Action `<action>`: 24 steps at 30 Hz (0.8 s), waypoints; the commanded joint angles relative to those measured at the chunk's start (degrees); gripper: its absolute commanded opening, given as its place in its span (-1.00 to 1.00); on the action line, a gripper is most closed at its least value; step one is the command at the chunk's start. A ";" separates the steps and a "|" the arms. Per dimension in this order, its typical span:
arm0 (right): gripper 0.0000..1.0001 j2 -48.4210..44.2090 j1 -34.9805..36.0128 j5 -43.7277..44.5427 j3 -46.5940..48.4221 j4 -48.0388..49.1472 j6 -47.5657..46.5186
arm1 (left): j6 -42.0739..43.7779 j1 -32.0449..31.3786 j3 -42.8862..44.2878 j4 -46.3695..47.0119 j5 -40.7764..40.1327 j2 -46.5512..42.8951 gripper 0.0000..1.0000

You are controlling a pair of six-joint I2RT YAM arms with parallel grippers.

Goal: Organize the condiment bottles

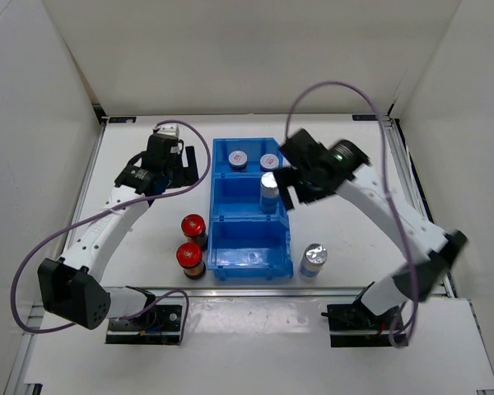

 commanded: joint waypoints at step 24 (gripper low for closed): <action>0.89 -19.84 -0.52 -17.21 -38.77 4.76 1.23 | -1.21 -0.16 -2.85 1.73 1.06 -1.77 1.00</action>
